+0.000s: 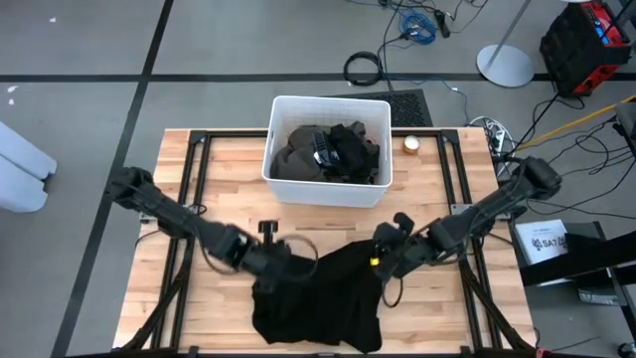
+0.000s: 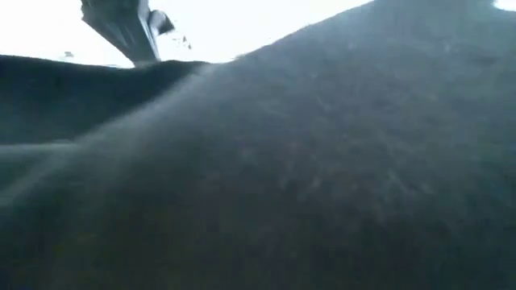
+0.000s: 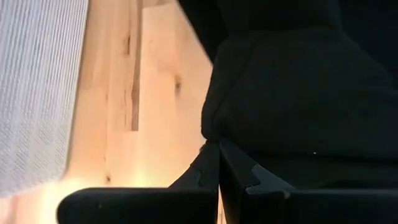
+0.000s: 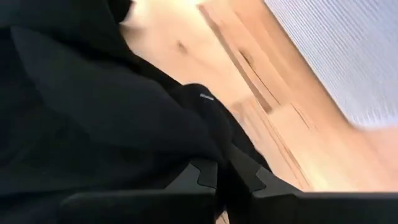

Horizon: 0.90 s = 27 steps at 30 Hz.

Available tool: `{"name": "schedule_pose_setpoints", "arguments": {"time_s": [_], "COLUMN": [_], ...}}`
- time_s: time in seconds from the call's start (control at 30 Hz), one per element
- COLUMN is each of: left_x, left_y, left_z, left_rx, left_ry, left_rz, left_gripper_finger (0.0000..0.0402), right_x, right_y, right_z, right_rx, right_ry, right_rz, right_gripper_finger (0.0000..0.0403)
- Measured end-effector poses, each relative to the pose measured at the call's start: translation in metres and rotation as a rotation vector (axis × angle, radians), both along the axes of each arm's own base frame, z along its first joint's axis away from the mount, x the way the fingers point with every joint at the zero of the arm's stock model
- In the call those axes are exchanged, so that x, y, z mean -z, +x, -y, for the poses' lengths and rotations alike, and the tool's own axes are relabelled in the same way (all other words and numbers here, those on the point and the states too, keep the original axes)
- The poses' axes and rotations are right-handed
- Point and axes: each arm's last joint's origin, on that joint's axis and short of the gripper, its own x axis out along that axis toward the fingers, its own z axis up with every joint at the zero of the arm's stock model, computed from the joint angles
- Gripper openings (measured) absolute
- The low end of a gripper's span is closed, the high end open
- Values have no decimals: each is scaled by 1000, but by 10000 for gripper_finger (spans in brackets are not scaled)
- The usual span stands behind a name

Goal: Sort clothes
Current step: Put the black shirt into the white laundry bin

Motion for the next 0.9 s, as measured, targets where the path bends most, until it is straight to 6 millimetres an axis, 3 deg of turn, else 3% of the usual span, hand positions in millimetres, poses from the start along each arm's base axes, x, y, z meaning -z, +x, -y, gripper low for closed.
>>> {"name": "schedule_pose_setpoints", "arguments": {"time_s": [0.13, 0.27, 0.53, 0.7, 0.9], "left_x": [12, 27, 41, 34, -7], "left_y": [-2, -1, 1, 3, 2], "left_z": [-30, -44, -47, -48, -52], "left_rx": [-55, -111, -200, -204, -205], "left_ry": [-123, -280, -323, -327, -352], "left_rz": [22, 41, 22, 38, 106], "left_gripper_finger": [0, 1, 61, 129, 174], "right_x": [25, 52, 90, 103, 117], "right_y": [-16, -24, -20, -11, -2], "right_z": [16, 22, 22, 25, 28], "right_rx": [100, 156, 149, 157, 142], "right_ry": [45, 50, 2, -20, -52], "right_rz": [5, -15, -75, -88, -110], "right_gripper_finger": [2, 21, 134, 220, 280]}}
